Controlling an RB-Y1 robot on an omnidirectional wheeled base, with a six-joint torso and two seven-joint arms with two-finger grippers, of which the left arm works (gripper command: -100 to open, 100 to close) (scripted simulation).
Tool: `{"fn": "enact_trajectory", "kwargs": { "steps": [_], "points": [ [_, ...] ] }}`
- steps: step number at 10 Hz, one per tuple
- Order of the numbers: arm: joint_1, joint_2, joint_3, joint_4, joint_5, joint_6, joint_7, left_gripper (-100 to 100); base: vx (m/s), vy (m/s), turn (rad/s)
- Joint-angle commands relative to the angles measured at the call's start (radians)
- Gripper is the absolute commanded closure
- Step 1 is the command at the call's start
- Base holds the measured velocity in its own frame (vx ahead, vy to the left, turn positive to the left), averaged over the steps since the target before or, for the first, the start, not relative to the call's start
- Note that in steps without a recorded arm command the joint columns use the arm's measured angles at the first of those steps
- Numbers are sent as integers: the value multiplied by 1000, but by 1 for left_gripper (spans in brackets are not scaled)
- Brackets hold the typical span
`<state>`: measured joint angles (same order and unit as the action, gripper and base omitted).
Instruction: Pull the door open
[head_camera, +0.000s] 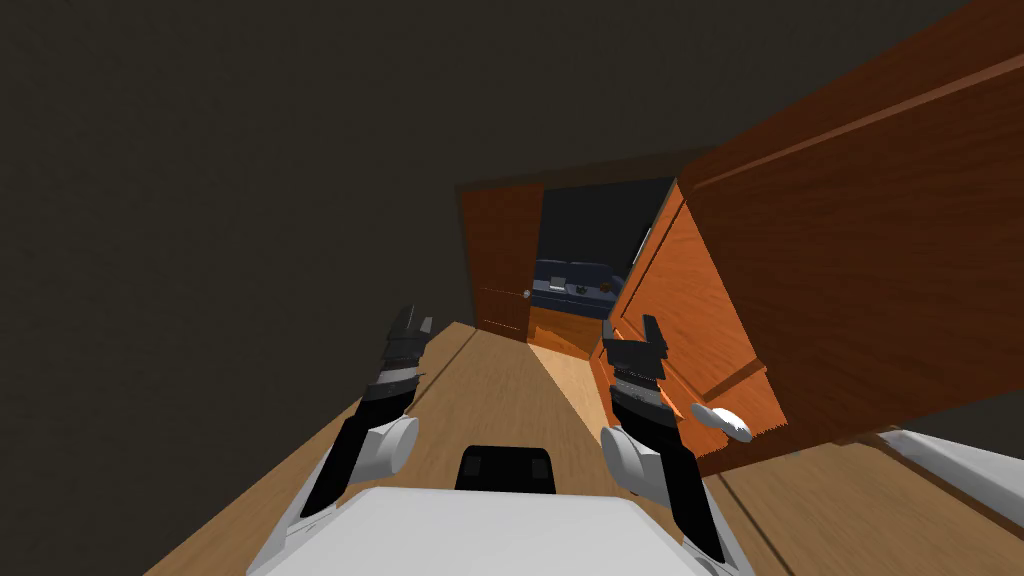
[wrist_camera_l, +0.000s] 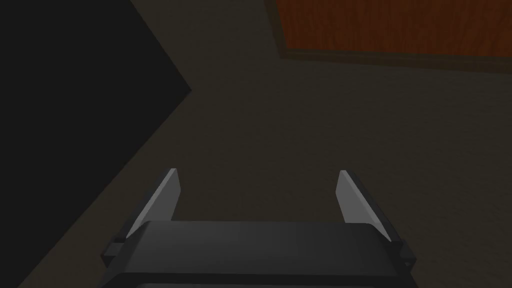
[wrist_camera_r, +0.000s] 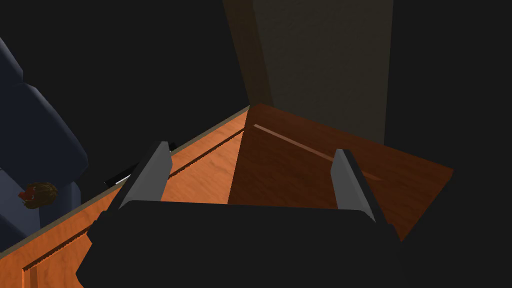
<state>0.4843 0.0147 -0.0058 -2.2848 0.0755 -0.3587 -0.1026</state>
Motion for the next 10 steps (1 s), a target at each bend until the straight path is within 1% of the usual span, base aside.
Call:
{"fn": "enact_trajectory", "kwargs": {
  "steps": [1,4,5,8,9,10],
  "points": [
    [-8,9,7,32,-7,-10,-29,-100,170,9,-88],
    [-21,22,18,82,-18,-25,-74,-100,92,-52,-67],
    [-27,27,24,109,-24,-34,-98,-100,78,-48,-76],
    [-38,36,34,153,-34,-47,-137,-100,81,-25,-61],
    [-47,41,42,187,-41,-57,-168,-100,132,-28,-104],
    [-51,44,45,203,-45,-63,-183,-100,134,-39,-89]
  ]
}}
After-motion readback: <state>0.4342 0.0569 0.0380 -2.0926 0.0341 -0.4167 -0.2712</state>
